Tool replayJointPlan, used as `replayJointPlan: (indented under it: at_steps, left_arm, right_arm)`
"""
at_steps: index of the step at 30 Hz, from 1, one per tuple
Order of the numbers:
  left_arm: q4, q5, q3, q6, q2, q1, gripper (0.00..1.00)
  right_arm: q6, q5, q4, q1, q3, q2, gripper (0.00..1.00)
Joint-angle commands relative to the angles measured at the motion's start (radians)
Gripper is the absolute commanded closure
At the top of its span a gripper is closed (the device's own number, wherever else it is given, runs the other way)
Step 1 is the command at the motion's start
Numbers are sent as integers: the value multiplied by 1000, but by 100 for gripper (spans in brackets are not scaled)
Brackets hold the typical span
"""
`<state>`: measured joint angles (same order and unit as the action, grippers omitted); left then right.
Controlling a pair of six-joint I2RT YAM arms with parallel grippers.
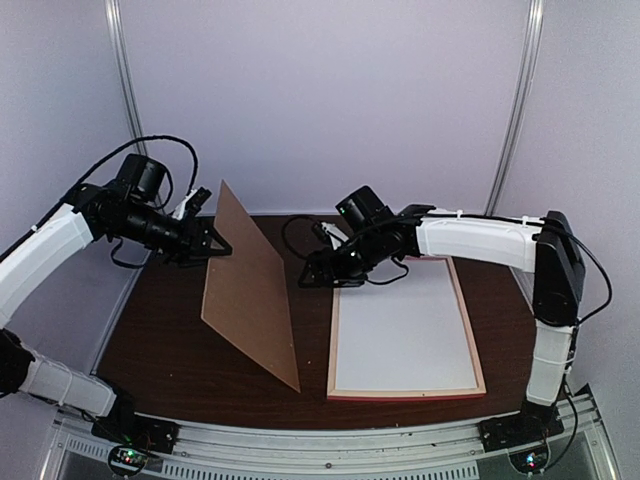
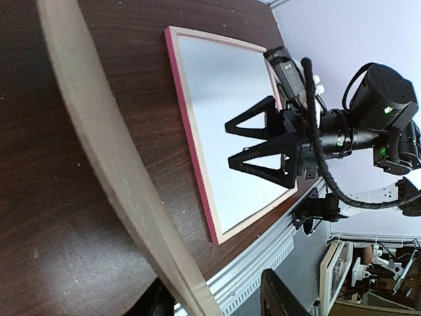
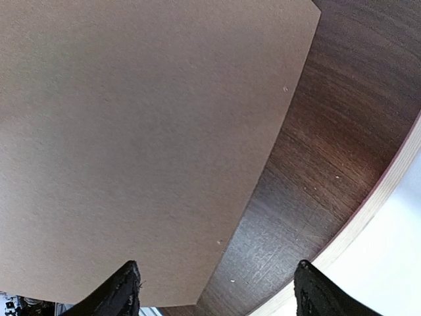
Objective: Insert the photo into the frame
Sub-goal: Turn over the backboard.
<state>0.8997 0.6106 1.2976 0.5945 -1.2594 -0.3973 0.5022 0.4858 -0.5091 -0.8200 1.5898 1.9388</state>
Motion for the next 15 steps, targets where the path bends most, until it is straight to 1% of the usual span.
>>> replayJointPlan:
  at_steps: [1,10,15]
  left_arm:
    - [-147,40,23,39,-43,-78,53]
    - [-213,28,124,45,-164,-212,45]
    - [-254,31,171,45,-224,-251,41]
  right_arm:
    - [25,49,-6,7,76,-73,20]
    - [121,126,25,54,181,-114,15]
    - [125,156,-27,68,283,-81,14]
